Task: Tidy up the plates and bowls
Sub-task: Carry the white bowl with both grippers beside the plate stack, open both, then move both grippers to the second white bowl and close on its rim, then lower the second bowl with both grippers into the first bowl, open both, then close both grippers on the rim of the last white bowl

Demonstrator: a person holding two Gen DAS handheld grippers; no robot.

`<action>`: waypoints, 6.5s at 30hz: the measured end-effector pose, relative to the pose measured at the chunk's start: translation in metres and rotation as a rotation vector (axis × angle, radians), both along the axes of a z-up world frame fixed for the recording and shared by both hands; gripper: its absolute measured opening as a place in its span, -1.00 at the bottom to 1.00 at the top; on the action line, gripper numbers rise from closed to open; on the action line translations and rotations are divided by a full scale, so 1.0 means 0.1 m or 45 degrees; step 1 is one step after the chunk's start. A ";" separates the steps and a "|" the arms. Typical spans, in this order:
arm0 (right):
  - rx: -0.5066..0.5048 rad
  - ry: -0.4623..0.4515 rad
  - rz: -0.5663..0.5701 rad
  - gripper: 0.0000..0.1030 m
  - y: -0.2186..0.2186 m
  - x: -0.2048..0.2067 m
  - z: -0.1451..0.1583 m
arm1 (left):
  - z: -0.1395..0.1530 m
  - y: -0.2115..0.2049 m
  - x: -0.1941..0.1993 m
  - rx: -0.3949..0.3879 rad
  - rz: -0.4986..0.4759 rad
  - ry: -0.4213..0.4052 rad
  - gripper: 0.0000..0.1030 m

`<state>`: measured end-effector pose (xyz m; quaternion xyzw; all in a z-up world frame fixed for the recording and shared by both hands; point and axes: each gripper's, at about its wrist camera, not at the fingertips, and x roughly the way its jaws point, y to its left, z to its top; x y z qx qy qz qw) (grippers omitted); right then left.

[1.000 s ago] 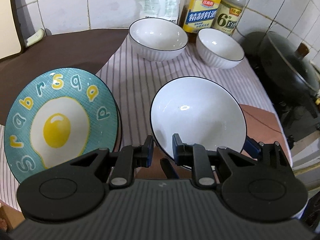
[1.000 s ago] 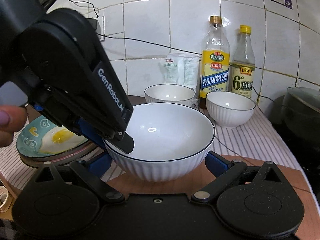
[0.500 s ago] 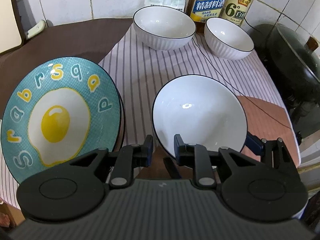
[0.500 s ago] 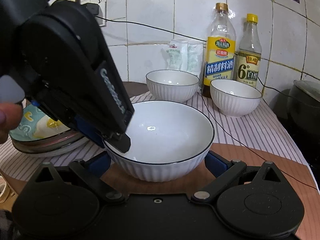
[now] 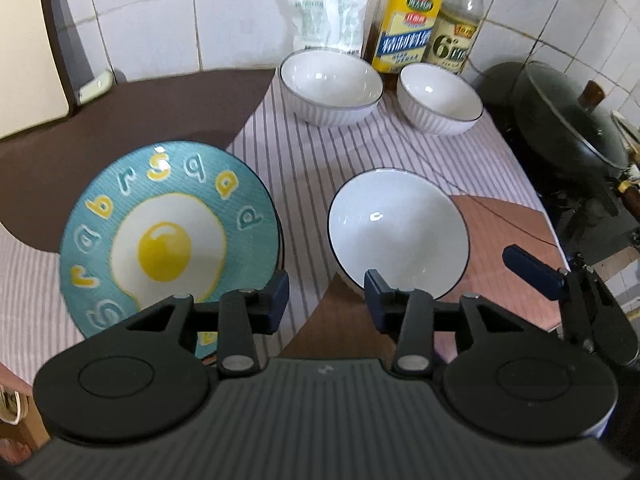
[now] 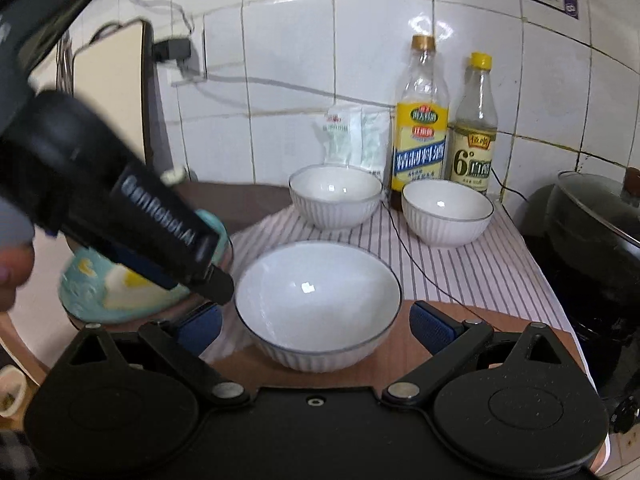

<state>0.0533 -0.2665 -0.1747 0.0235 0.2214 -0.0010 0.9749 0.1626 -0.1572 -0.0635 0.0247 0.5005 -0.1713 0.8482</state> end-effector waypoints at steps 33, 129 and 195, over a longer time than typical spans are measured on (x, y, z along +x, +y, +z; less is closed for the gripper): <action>0.421 0.052 -0.109 0.68 -0.46 1.25 0.44 | 0.31 0.11 1.21 0.004 -0.052 -0.276 0.46; 0.260 0.307 -0.245 -0.55 -0.36 0.42 0.07 | -0.29 -0.43 0.32 0.073 -0.173 0.137 -0.71; 0.093 0.116 -0.176 0.75 -1.35 1.79 -0.45 | -0.68 -1.47 2.21 -0.255 -0.396 0.065 0.01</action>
